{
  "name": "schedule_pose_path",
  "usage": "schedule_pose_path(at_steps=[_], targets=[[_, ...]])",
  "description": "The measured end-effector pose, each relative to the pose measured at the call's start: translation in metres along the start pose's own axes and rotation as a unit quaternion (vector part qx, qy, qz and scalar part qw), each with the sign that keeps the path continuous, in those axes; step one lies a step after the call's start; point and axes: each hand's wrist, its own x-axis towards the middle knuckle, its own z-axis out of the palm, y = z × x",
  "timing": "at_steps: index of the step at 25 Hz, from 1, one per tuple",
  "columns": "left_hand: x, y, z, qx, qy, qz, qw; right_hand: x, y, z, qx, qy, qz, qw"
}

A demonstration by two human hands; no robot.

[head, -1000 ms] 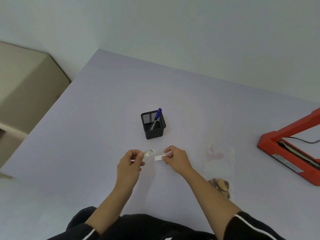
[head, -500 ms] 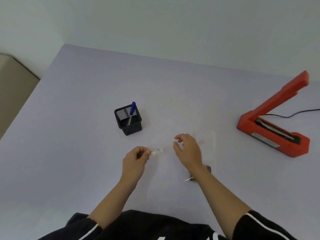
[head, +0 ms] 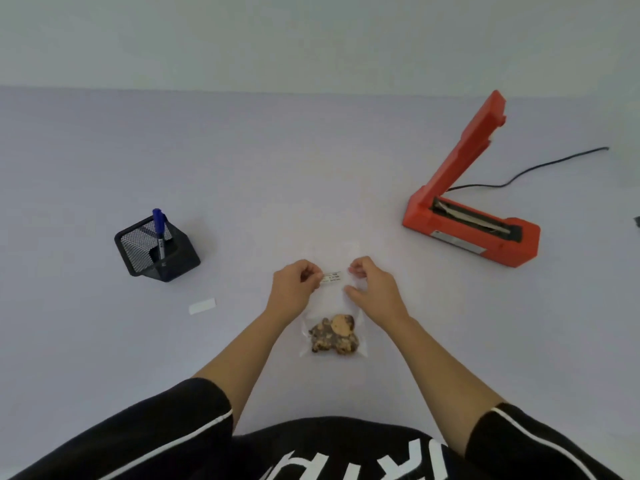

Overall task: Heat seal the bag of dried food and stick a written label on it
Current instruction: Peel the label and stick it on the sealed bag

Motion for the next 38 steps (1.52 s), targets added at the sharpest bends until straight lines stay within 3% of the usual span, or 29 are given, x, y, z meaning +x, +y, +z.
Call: schedule_pose_path(at_steps=[6, 20, 27, 29, 32, 34, 38], targets=[[0.021, -0.007, 0.004, 0.095, -0.019, 0.018, 0.995, 0.000, 0.011, 0.005, 0.005, 0.015, -0.025, 1.000], [0.017, -0.005, 0.022, 0.094, 0.037, 0.000, 0.995, 0.010, 0.004, 0.011, 0.115, 0.080, 0.037, 0.989], [0.012, -0.010, 0.026, 0.120, 0.062, 0.053, 0.989, 0.014, 0.003, 0.014, 0.101, 0.090, 0.037, 0.990], [0.005, -0.014, 0.027, 0.164, 0.105, 0.125, 0.973, 0.014, 0.003, 0.015, 0.098, 0.090, 0.039, 0.990], [-0.007, -0.025, 0.033, 0.351, 0.153, 0.251, 0.889, 0.013, 0.003, 0.014, 0.101, 0.088, 0.043, 0.990], [-0.015, -0.029, 0.037, 0.440, 0.129, 0.255, 0.852, 0.012, 0.002, 0.014, 0.103, 0.086, 0.041, 0.990], [-0.015, -0.026, 0.038, 0.490, 0.081, 0.222, 0.839, 0.013, 0.002, 0.013, 0.107, 0.084, 0.044, 0.990]])
